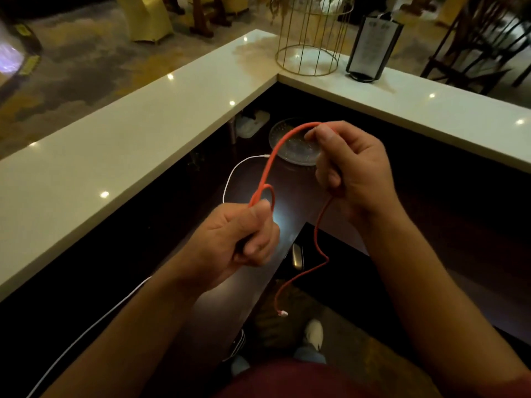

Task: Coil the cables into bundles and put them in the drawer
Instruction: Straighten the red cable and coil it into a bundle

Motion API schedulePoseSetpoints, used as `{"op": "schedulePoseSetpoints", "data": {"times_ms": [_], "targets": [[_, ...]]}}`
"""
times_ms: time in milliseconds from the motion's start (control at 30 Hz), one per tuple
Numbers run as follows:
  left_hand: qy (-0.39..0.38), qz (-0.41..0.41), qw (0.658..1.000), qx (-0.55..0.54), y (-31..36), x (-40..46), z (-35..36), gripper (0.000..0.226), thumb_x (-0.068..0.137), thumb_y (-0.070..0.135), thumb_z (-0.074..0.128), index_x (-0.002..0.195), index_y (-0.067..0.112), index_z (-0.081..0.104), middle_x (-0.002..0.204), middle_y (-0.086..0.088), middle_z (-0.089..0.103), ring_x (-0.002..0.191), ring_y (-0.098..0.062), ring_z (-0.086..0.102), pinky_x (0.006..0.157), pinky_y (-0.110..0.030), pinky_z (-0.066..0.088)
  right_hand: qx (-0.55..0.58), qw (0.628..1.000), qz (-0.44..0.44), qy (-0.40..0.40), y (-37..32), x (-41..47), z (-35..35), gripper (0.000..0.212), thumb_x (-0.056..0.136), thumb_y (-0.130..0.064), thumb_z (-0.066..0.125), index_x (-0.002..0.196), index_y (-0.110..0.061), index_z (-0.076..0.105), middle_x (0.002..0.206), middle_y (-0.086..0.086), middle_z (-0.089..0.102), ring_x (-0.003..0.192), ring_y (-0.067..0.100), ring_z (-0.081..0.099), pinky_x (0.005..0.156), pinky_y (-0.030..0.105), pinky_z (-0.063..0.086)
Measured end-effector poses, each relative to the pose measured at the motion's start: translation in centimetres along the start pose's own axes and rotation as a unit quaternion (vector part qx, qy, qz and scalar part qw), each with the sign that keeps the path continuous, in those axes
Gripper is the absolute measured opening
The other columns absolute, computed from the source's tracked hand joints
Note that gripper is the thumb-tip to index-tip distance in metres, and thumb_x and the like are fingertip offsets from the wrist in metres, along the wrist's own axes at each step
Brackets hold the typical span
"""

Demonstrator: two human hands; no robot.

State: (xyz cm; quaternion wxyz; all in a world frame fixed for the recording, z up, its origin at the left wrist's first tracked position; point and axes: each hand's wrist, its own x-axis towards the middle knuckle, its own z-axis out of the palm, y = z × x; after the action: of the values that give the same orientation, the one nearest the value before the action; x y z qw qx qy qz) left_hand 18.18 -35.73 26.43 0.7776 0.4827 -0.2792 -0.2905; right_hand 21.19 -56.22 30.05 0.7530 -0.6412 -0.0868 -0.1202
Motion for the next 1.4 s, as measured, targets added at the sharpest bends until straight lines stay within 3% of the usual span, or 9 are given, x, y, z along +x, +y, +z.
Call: {"op": "schedulePoseSetpoints", "data": {"times_ms": [133, 267, 400, 500, 667, 900, 1033, 1267, 1400], "targets": [[-0.058, 0.034, 0.993, -0.093, 1.3, 0.4, 0.9, 0.047, 0.096, 0.037, 0.061, 0.055, 0.02, 0.044, 0.044, 0.005, 0.034, 0.041, -0.012, 0.027, 0.044, -0.029, 0.02, -0.078, 0.996, 0.047, 0.009, 5.1, 0.5, 0.2, 0.017, 0.082, -0.035, 0.079, 0.076, -0.02, 0.073, 0.061, 0.012, 0.05, 0.05, 0.016, 0.042, 0.047, 0.022, 0.031], [-0.072, 0.076, 0.977, -0.184, 2.4, 0.7, 0.1, 0.033, 0.101, 0.033, 0.053, 0.083, 0.011, 0.07, 0.043, 0.001, 0.049, 0.038, -0.015, 0.03, 0.044, -0.026, 0.027, -0.134, 0.983, 0.116, -0.052, 10.9, -0.9, -0.1, 0.026, 0.094, -0.026, 0.07, 0.071, -0.014, 0.067, 0.048, -0.007, 0.052, 0.043, 0.003, 0.044, 0.047, 0.016, 0.036], [0.064, 0.106, 0.96, -0.25, 2.9, 0.6, -1.4, 0.036, 0.099, 0.036, 0.046, 0.108, 0.015, 0.074, 0.063, 0.003, 0.066, 0.054, -0.009, 0.062, 0.049, -0.02, 0.046, -0.192, 0.965, 0.176, -0.038, 15.0, -3.1, -2.4, 0.035, 0.09, -0.042, 0.07, 0.066, -0.018, 0.069, 0.05, -0.005, 0.052, 0.046, 0.007, 0.043, 0.053, 0.026, 0.035], [0.209, 0.112, 0.951, -0.197, 1.6, 0.9, -2.7, 0.04, 0.097, 0.033, 0.041, 0.104, 0.021, 0.078, 0.082, 0.004, 0.076, 0.089, -0.015, 0.075, 0.075, -0.025, 0.059, -0.266, 0.934, 0.202, -0.129, 14.9, -3.8, -3.4, 0.033, 0.094, -0.042, 0.07, 0.071, -0.018, 0.073, 0.054, -0.006, 0.056, 0.051, 0.007, 0.049, 0.057, 0.028, 0.04], [0.224, 0.108, 0.96, -0.127, -0.3, 1.9, -4.5, 0.033, 0.101, 0.018, 0.039, 0.128, 0.013, 0.058, 0.111, -0.007, 0.076, 0.117, -0.028, 0.068, 0.102, -0.038, 0.052, -0.305, 0.878, 0.2, -0.31, 10.5, -4.0, -1.6, 0.03, 0.099, -0.039, 0.065, 0.082, -0.017, 0.075, 0.062, 0.003, 0.062, 0.056, 0.011, 0.055, 0.06, 0.032, 0.045], [0.24, 0.034, 0.964, 0.107, -2.0, 2.0, -4.6, 0.026, 0.105, 0.013, 0.042, 0.122, 0.016, 0.063, 0.103, -0.014, 0.077, 0.106, -0.032, 0.073, 0.093, -0.034, 0.055, -0.466, 0.825, 0.03, -0.318, 6.0, -3.9, 0.8, 0.026, 0.098, -0.043, 0.064, 0.091, -0.02, 0.074, 0.067, -0.004, 0.066, 0.062, 0.011, 0.06, 0.063, 0.036, 0.049], [0.207, -0.007, 0.947, 0.247, -3.3, 1.3, -4.4, 0.022, 0.106, 0.013, 0.047, 0.115, 0.012, 0.067, 0.099, -0.009, 0.076, 0.096, -0.02, 0.074, 0.087, -0.027, 0.056, -0.421, 0.843, 0.016, -0.334, 3.2, -3.5, 1.2, 0.013, 0.095, -0.032, 0.07, 0.099, -0.02, 0.074, 0.066, -0.013, 0.062, 0.063, 0.005, 0.062, 0.058, 0.017, 0.042], [0.216, 0.03, 0.886, 0.409, -3.1, 1.2, -4.6, 0.024, 0.105, 0.027, 0.05, 0.109, 0.021, 0.072, 0.089, 0.006, 0.077, 0.091, -0.005, 0.073, 0.084, -0.024, 0.057, -0.435, 0.818, 0.049, -0.372, 1.8, -2.6, 0.9, 0.016, 0.099, -0.033, 0.065, 0.107, -0.025, 0.076, 0.065, -0.006, 0.073, 0.061, 0.003, 0.068, 0.06, 0.015, 0.045], [0.155, 0.048, 0.894, 0.417, -3.2, 0.8, -4.4, 0.043, 0.103, 0.056, 0.036, 0.091, 0.034, 0.07, 0.069, 0.007, 0.071, 0.065, -0.004, 0.069, 0.064, -0.031, 0.054, -0.377, 0.87, -0.001, -0.318, 0.8, -3.6, 1.0, 0.011, 0.097, -0.027, 0.069, 0.1, -0.02, 0.077, 0.066, -0.006, 0.071, 0.057, 0.001, 0.067, 0.058, 0.009, 0.043]]}}
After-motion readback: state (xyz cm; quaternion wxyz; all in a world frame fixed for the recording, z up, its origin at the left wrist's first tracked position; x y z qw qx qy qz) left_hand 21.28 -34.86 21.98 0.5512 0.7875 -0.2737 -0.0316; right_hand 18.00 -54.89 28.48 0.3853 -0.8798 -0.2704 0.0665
